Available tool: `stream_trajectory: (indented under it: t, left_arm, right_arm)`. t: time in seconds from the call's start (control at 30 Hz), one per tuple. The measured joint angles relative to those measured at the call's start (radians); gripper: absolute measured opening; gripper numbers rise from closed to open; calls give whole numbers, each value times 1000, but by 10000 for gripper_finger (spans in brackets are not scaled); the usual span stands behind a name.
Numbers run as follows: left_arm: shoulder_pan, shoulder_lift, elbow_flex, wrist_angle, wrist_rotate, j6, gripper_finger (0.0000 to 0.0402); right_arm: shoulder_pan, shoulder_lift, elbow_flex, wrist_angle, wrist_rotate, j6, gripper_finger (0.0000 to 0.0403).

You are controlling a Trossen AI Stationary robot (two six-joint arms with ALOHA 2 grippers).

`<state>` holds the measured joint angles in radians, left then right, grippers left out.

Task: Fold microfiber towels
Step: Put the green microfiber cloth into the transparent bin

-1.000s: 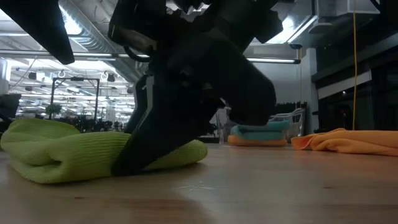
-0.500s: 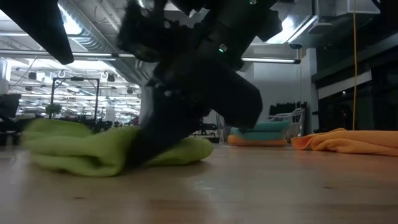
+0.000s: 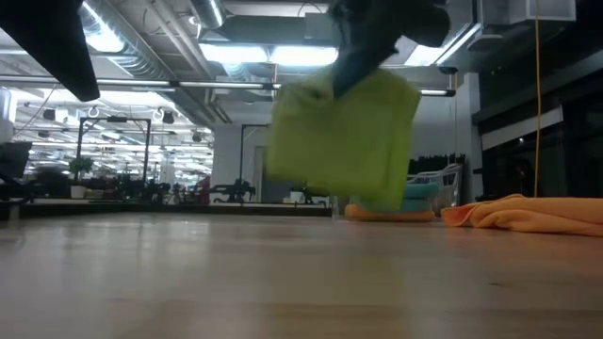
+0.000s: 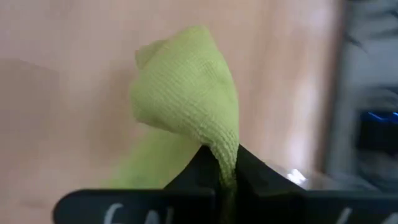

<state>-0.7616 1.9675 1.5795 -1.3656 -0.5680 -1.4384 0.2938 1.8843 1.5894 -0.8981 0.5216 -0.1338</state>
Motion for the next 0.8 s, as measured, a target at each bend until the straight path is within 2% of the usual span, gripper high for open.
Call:
stream_trajectory:
  t: [0.13,0.3,0.4,0.5,0.67,0.8]
  left_arm:
    - [0,0,0,2,-17,0,179]
    - [0,0,0,8,-20,1,179]
    - [0,0,0,12,-21,6,179]
    - [0,0,0,18,-22,8,179]
    - [0,0,0,18,-25,8,179]
    - [0,0,0,18,-25,8,179]
  right_arm:
    - [-54,-107,1,-103,103,5,12]
    - [-166,-243,2,-199,119,12,12]
    - [-264,-302,1,-199,110,-29,12]
    - [-380,-329,3,-188,55,-100,12]
    - [-597,-298,2,-185,-131,-292,12]
    - [-741,-273,2,-158,-203,-470,12]
